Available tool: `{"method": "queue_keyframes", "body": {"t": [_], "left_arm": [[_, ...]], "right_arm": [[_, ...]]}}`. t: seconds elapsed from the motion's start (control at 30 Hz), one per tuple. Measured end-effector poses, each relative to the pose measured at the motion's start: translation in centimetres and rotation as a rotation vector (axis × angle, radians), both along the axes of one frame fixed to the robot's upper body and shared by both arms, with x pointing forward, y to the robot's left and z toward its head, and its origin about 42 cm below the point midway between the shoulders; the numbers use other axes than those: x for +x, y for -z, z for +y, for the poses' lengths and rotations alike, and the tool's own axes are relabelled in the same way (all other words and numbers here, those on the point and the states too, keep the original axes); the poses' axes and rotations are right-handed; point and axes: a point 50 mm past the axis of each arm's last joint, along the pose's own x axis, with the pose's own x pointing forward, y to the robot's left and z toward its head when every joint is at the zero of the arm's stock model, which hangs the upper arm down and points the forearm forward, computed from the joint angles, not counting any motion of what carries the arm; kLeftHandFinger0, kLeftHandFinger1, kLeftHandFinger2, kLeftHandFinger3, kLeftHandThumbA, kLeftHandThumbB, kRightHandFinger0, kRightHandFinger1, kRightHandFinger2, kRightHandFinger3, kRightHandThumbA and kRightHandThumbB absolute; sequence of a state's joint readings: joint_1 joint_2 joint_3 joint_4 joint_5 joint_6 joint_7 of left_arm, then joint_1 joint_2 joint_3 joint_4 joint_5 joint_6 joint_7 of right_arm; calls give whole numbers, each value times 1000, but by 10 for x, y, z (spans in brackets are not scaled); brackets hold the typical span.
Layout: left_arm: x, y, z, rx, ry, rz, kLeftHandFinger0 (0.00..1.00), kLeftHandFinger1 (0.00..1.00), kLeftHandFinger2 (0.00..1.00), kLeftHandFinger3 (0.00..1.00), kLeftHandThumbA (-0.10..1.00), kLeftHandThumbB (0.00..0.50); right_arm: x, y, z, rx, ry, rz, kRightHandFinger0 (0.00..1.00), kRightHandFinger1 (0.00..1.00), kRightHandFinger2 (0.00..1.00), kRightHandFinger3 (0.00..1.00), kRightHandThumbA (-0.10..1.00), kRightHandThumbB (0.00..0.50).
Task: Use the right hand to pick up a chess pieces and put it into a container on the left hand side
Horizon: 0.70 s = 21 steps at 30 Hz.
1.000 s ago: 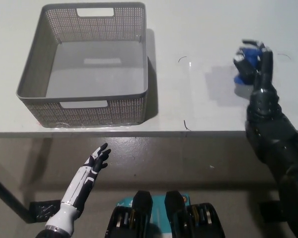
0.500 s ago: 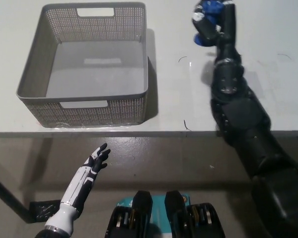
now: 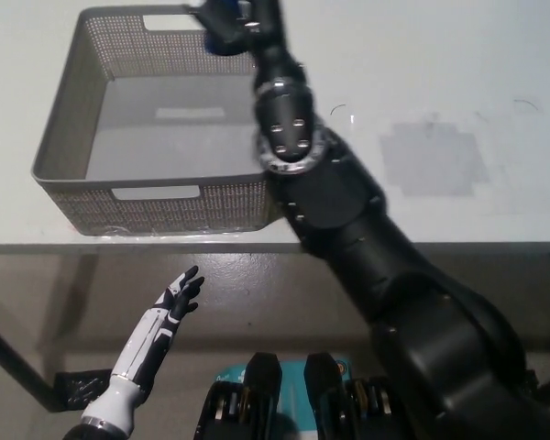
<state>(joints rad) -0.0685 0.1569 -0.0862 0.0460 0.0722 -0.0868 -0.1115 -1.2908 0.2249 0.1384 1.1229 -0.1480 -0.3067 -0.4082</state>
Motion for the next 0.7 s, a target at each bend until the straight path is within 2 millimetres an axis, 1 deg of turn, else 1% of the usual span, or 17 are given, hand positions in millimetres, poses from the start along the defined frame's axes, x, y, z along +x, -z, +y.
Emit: {"method": "queue_keyframes", "body": {"t": [0.03, 0.07, 0.1, 0.23, 0.3, 0.33, 0.37, 0.4, 0.43, 0.47, 0.5, 0.53, 0.57, 0.6, 0.63, 0.67, 0.7], "left_arm": [[0, 0, 0, 1, 2, 0, 1000, 1000, 1000, 1000, 1000, 185], [0, 0, 0, 1, 3, 0, 1000, 1000, 1000, 1000, 1000, 173], [0, 0, 0, 2, 4, 0, 1000, 1000, 1000, 1000, 1000, 171], [0, 0, 0, 5, 6, 0, 1000, 1000, 1000, 1000, 1000, 170], [0, 0, 0, 6, 9, 0, 1000, 1000, 1000, 1000, 1000, 176], [0, 0, 0, 7, 11, 0, 1000, 1000, 1000, 1000, 1000, 174], [0, 0, 0, 7, 11, 0, 1000, 1000, 1000, 1000, 1000, 173], [0, 0, 0, 7, 12, 0, 1000, 1000, 1000, 1000, 1000, 165], [0, 0, 0, 8, 12, 0, 1000, 1000, 1000, 1000, 1000, 162], [1, -1, 0, 9, 13, -1, 1000, 1000, 1000, 1000, 1000, 160], [1, -1, 0, 10, 14, -3, 1000, 1000, 1000, 1000, 1000, 160], [2, -2, 0, 11, 15, -4, 1000, 1000, 1000, 1000, 1000, 161], [2, -2, 0, 11, 15, -5, 1000, 1000, 1000, 1000, 1000, 163], [3, -2, 0, 12, 16, -6, 1000, 1000, 1000, 1000, 1000, 169], [3, -3, -1, 12, 16, -6, 1000, 1000, 1000, 1000, 1000, 169], [3, -3, -1, 12, 17, -6, 1000, 1000, 1000, 1000, 1000, 167], [3, -3, -1, 12, 17, -6, 1000, 1000, 1000, 1000, 1000, 164]], "right_arm": [[-2, 1, 6, -13, -8, 5, 0, 319, 764, 796, -100, 107], [-3, 3, 11, -29, -15, 11, 0, 313, 759, 815, -100, 107], [-5, 4, 15, -44, -21, 13, 0, 311, 757, 828, -100, 96], [-7, 14, 23, -106, -31, 29, 0, 333, 781, 877, -100, 98], [-7, 21, 24, -129, -32, 47, 0, 383, 807, 910, -100, 95], [-7, 24, 23, -139, -34, 56, 34, 448, 849, 940, -100, 130], [-6, 26, 23, -147, -35, 63, 63, 480, 872, 954, -100, 145], [-6, 28, 23, -157, -38, 69, 121, 514, 867, 930, -100, 156], [-6, 31, 22, -168, -42, 77, 114, 500, 820, 849, -100, 161], [-5, 33, 22, -179, -47, 83, 232, 592, 862, 858, -100, 161], [-5, 36, 21, -193, -54, 90, 232, 592, 862, 858, -100, 161], [-4, 38, 20, -208, -63, 97, 481, 730, 864, 876, -31, 193], [-3, 40, 18, -226, -72, 107, 759, 941, 993, 958, 63, 241], [-2, 41, 17, -243, -81, 116, 862, 1000, 1000, 996, 124, 273], [0, 43, 15, -263, -93, 128, 986, 1000, 1000, 1000, 213, 293], [2, 45, 11, -285, -102, 141, 1000, 1000, 1000, 1000, 277, 302], [3, 46, 9, -303, -111, 154, 1000, 1000, 1000, 1000, 296, 304]]}}
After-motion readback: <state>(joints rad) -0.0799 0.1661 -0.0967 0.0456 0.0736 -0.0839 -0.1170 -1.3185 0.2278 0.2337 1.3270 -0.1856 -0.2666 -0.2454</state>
